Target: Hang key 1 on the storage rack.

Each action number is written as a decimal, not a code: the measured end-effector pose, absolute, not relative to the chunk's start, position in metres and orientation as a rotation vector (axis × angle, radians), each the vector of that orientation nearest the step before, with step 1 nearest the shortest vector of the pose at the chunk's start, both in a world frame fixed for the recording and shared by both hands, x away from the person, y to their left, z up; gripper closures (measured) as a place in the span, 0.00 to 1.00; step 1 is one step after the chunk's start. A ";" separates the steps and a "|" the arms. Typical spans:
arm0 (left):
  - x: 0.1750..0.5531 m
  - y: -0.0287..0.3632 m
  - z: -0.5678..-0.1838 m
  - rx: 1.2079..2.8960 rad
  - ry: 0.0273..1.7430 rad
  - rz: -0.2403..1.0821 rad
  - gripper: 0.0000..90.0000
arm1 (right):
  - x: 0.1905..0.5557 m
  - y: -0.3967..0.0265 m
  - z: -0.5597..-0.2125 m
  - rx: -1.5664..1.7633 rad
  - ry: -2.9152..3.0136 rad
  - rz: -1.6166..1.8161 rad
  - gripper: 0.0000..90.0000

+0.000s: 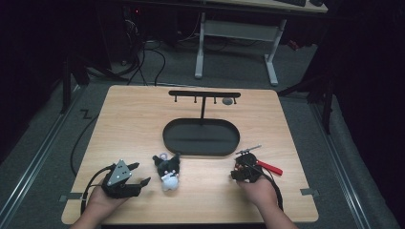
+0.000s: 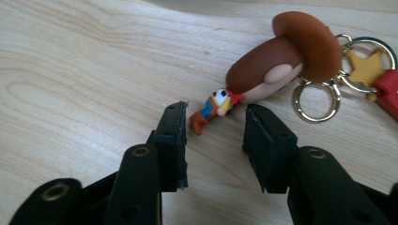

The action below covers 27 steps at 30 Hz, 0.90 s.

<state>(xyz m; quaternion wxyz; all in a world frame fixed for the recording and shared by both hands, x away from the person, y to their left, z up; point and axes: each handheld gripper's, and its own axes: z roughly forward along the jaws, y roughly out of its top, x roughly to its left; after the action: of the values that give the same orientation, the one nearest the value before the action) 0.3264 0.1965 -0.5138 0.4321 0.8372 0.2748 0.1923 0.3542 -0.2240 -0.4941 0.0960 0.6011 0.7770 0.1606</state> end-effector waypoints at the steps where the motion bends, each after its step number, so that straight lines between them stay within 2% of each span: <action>1: 0.326 0.196 -0.514 2.086 0.684 0.479 0.34 | 0.355 -0.225 -0.494 1.797 2.299 0.484 0.68; 3: 0.326 0.196 -0.514 2.087 0.683 0.479 0.34 | 0.357 -0.226 -0.494 1.817 2.297 0.484 0.70; 11: 0.326 0.196 -0.514 2.087 0.681 0.479 0.34 | 0.352 -0.227 -0.488 1.771 2.312 0.431 0.94; 27: 0.325 0.195 -0.514 2.093 0.677 0.480 0.34 | 0.313 -0.247 -0.471 1.717 2.336 0.426 0.95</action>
<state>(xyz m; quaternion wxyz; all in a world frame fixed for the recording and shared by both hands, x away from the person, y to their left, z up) 0.3248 0.1947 -0.5139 0.4305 0.8391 0.2714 0.1924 0.3126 -0.2475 -0.4710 0.1056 0.5827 0.7927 0.1445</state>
